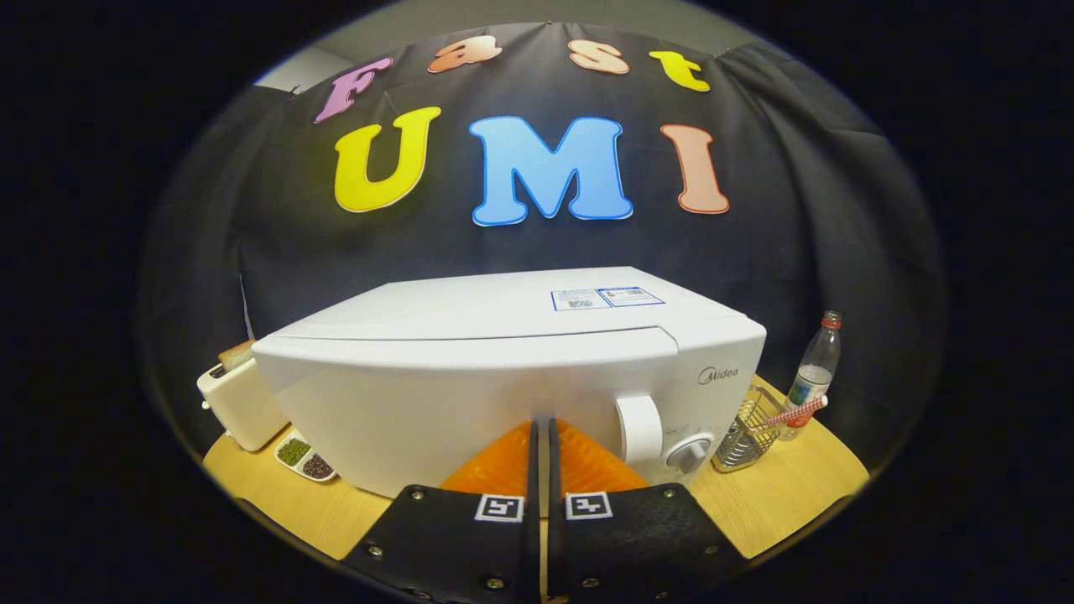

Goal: Open the microwave, put the food inside, and close the microwave door.

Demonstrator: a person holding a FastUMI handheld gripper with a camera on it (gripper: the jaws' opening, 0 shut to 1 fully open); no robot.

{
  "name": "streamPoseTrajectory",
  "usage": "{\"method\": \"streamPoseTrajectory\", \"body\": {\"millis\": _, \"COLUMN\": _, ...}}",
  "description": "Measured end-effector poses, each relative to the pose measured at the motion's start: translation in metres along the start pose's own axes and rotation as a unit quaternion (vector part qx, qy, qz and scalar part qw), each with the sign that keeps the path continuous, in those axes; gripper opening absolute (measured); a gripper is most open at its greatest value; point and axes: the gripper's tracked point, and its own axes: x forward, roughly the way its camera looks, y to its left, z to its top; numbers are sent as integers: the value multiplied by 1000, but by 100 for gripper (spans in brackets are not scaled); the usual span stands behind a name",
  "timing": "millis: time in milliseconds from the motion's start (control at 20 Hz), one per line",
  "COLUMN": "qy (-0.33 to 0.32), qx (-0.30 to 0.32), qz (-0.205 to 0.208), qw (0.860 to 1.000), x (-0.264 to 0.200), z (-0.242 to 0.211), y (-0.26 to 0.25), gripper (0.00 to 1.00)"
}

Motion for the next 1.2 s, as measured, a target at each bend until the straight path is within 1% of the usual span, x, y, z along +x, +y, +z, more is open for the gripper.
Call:
{"method": "streamPoseTrajectory", "body": {"millis": 50, "qy": 4, "qx": 2, "qz": 0, "qw": 1000, "x": 0, "z": 1, "y": 1, "gripper": 8}}
{"method": "streamPoseTrajectory", "body": {"millis": 150, "qy": 6, "qx": -2, "qz": 8, "qw": 1000, "x": -10, "z": 4, "y": 7, "gripper": 8}}
{"method": "streamPoseTrajectory", "body": {"millis": 400, "qy": -25, "qx": -12, "qz": 15, "qw": 1000, "x": -57, "z": 18, "y": 13, "gripper": 8}}
{"method": "streamPoseTrajectory", "body": {"millis": 750, "qy": -59, "qx": -27, "qz": 18, "qw": 998, "x": -127, "z": 35, "y": 19, "gripper": 8}}
{"method": "streamPoseTrajectory", "body": {"millis": 1200, "qy": -93, "qx": -36, "qz": 13, "qw": 995, "x": -199, "z": 43, "y": 25, "gripper": 8}}
